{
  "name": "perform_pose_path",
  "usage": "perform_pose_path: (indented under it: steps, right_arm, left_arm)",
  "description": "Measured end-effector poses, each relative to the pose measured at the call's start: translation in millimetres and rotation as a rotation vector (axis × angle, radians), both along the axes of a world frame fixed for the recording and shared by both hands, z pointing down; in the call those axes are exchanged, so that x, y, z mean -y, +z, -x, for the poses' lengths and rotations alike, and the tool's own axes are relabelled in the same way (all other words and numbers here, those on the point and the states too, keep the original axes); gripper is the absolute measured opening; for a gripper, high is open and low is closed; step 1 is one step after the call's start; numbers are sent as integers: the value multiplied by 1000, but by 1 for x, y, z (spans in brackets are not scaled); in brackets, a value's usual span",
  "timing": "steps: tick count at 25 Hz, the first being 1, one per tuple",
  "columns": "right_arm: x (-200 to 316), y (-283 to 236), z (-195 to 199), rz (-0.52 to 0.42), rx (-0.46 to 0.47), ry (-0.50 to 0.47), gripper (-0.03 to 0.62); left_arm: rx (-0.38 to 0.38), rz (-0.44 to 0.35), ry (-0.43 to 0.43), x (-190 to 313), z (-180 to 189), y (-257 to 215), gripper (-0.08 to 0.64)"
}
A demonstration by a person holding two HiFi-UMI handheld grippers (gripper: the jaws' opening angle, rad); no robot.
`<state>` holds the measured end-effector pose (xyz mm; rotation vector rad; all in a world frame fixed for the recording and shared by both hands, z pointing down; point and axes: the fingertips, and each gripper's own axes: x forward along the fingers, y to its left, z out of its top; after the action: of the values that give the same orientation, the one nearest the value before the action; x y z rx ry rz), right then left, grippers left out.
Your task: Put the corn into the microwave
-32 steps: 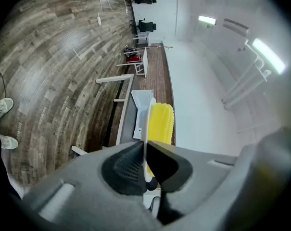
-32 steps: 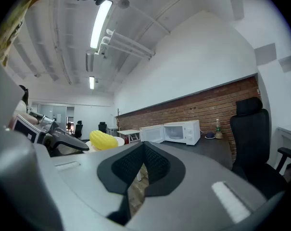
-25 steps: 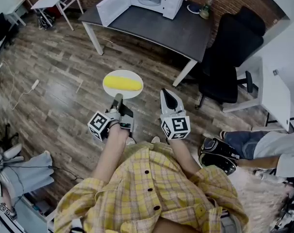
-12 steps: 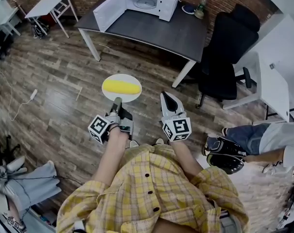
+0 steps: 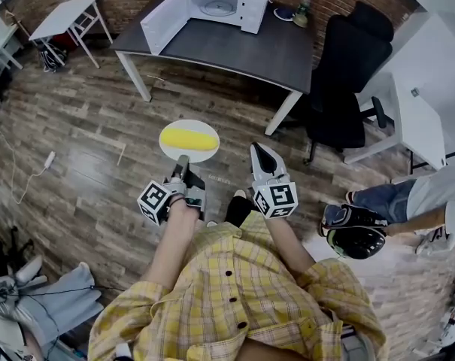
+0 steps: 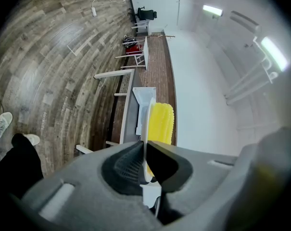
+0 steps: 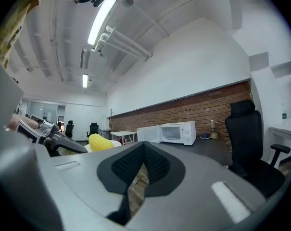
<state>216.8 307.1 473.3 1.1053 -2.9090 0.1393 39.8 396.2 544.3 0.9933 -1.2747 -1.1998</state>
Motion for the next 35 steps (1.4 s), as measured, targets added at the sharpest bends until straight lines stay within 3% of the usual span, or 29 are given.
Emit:
perform_pose_path:
  steps: [9,16,28,31,35]
  right_arm:
    - [30,12,23,16,3,51,3]
    - [99,19,59,19,31,79,3]
    - [280,11,144,-2,25,85,3]
    - [320,5,159,-6,27,92,3]
    - [366,5,176,5,28,104,2]
  left_arm:
    - [-7,15,42,32,25,11,18]
    - [9,11,74,98,59,12,18]
    - [31,-36,88,280,149,-3,18]
    - [8,-69,89,323,161,-15,18]
    - [16,-37,103,367,179,-11,18]
